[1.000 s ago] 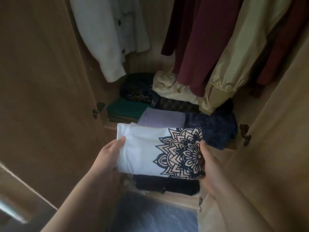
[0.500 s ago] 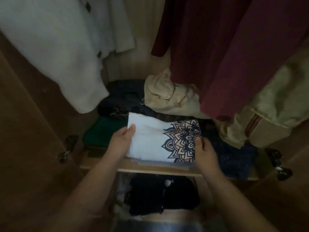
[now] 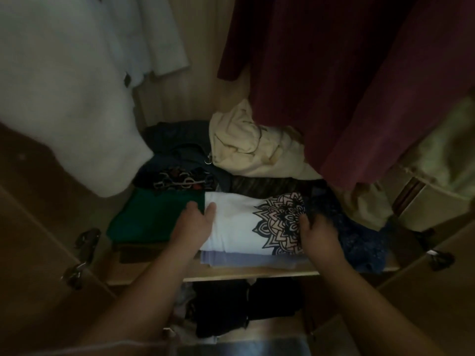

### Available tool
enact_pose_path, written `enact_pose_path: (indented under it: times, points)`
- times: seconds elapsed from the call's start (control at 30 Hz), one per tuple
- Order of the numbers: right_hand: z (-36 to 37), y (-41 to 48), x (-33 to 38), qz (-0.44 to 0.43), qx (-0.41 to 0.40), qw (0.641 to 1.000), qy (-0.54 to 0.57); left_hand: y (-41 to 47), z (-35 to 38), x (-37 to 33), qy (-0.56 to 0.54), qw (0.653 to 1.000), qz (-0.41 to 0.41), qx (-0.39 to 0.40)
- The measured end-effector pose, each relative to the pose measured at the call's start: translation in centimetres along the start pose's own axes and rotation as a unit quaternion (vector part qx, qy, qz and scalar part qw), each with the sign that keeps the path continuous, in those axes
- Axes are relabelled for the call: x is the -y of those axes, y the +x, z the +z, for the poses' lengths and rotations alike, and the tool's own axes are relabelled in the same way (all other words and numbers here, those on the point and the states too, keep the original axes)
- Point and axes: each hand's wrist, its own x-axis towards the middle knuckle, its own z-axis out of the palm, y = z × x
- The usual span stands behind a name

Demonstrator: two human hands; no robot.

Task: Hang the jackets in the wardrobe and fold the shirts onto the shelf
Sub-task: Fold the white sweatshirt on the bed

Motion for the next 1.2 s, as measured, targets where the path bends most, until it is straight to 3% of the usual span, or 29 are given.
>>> enact_pose_path:
  times: [0.07, 0.13, 0.2, 0.23, 0.3, 0.37, 0.7, 0.97, 1.2]
  points:
    - [-1.3, -0.1, 1.1, -0.105, -0.083, 0.991, 0.015, -0.7, -0.8, -1.1, 0.030, 0.990, 0.103, -0.091]
    - [-1.8, -0.3, 2.8, -0.242, -0.100, 0.965, 0.000, -1.8, -0.7, -2.8, 0.071, 0.951, 0.270, -0.135]
    - [-1.1, -0.4, 4.0, -0.310, -0.037, 0.946, -0.089, -2.7, 0.4, -4.4, 0.134, 0.914, 0.374, -0.084]
    - [-0.4, -0.5, 4.0, -0.306, 0.003, 0.941, -0.143, -3.0, 1.2, -4.8, 0.174, 0.905, 0.386, -0.039]
    - [1.4, -0.8, 3.0, -0.254, 0.070, 0.943, -0.205, -2.9, 3.0, -4.4, 0.249, 0.905, 0.342, 0.052]
    - [2.6, -0.6, 1.7, -0.216, 0.101, 0.952, -0.192, -2.3, 4.4, -3.4, 0.285, 0.908, 0.292, 0.091]
    - [1.6, 0.8, 1.9, -0.194, 0.174, 0.957, -0.128, -2.3, 4.4, -4.1, 0.294, 0.911, 0.277, 0.078]
    - [-7.3, -4.2, -0.9, -0.210, 0.081, 0.973, -0.051, -9.2, 1.8, -8.6, 0.216, 0.923, 0.319, 0.008]
    - [-16.3, -16.6, -11.4, -0.182, 0.028, 0.982, -0.045, -25.3, 8.8, -10.8, 0.204, 0.911, 0.358, 0.025]
